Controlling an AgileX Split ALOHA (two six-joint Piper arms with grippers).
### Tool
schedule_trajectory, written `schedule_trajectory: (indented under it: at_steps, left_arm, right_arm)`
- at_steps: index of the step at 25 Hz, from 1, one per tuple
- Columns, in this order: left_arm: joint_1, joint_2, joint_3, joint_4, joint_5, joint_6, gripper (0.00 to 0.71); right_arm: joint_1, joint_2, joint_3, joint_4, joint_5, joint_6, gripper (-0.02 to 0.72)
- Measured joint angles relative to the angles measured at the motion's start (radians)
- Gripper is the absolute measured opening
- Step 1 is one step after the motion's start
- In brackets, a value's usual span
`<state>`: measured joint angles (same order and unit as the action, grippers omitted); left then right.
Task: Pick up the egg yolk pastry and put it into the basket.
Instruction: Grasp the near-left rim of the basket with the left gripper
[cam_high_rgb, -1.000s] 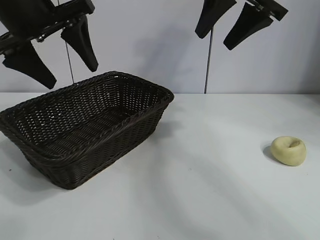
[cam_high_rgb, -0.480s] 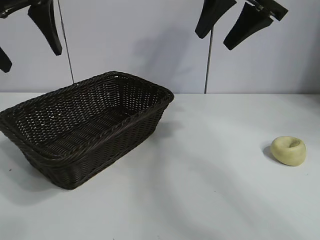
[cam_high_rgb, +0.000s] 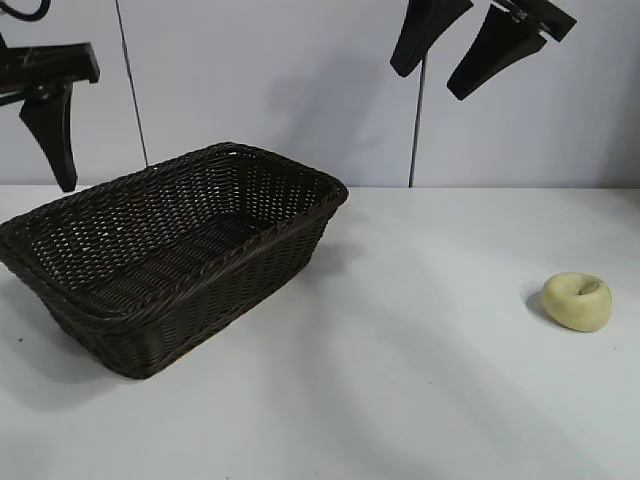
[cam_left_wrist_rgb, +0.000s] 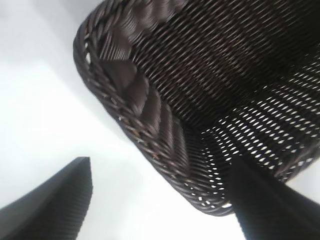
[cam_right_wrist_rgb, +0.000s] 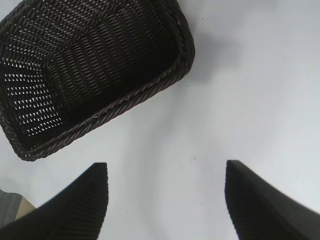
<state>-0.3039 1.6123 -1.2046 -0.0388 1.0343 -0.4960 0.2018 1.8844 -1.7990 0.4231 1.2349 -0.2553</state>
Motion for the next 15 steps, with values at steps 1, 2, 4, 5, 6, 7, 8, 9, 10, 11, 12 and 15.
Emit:
schedule_trajectory:
  at_steps: [1, 2, 4, 5, 6, 7, 8, 9, 10, 11, 12, 15]
  left_arm:
    - [0.004, 0.0, 0.008, -0.003, -0.009, -0.01, 0.549]
    - [0.007, 0.0, 0.011, -0.004, -0.015, -0.028, 0.549]
    - [0.016, 0.0, 0.012, -0.004, -0.022, -0.069, 0.549]
    - [0.021, 0.0, 0.012, -0.004, -0.024, -0.092, 0.549]
    - [0.024, 0.0, 0.012, -0.004, -0.029, -0.122, 0.549]
    - [0.027, 0.0, 0.012, -0.004, -0.038, -0.155, 0.549]
    - [0.029, 0.0, 0.012, -0.004, -0.047, -0.184, 0.549]
    - [0.03, 0.0, 0.012, -0.004, -0.055, -0.221, 0.549]
    - [0.032, 0.0, 0.012, -0.004, -0.063, -0.254, 0.549]
    - [0.032, 0.0, 0.012, -0.004, -0.07, -0.283, 0.549]
    - [0.034, 0.0, 0.012, -0.004, -0.075, -0.301, 0.548]
    - [0.055, 0.0, 0.012, -0.006, -0.08, -0.321, 0.546]
  right_arm:
    - [0.0, 0.0, 0.0, 0.0, 0.0, 0.0, 0.486]
    - [0.0, 0.0, 0.0, 0.0, 0.0, 0.0, 0.486]
    - [0.0, 0.0, 0.0, 0.0, 0.0, 0.0, 0.486]
    - [0.0, 0.0, 0.0, 0.0, 0.0, 0.0, 0.486]
    - [0.0, 0.0, 0.0, 0.0, 0.0, 0.0, 0.486]
    - [0.0, 0.0, 0.0, 0.0, 0.0, 0.0, 0.486]
    - [0.0, 0.0, 0.0, 0.0, 0.0, 0.0, 0.486]
    - [0.0, 0.0, 0.0, 0.0, 0.0, 0.0, 0.486]
    - [0.0, 0.0, 0.0, 0.0, 0.0, 0.0, 0.486]
    - [0.0, 0.0, 0.0, 0.0, 0.0, 0.0, 0.486]
    - [0.0, 0.0, 0.0, 0.0, 0.0, 0.0, 0.486]
    - [0.0, 0.0, 0.0, 0.0, 0.0, 0.0, 0.486]
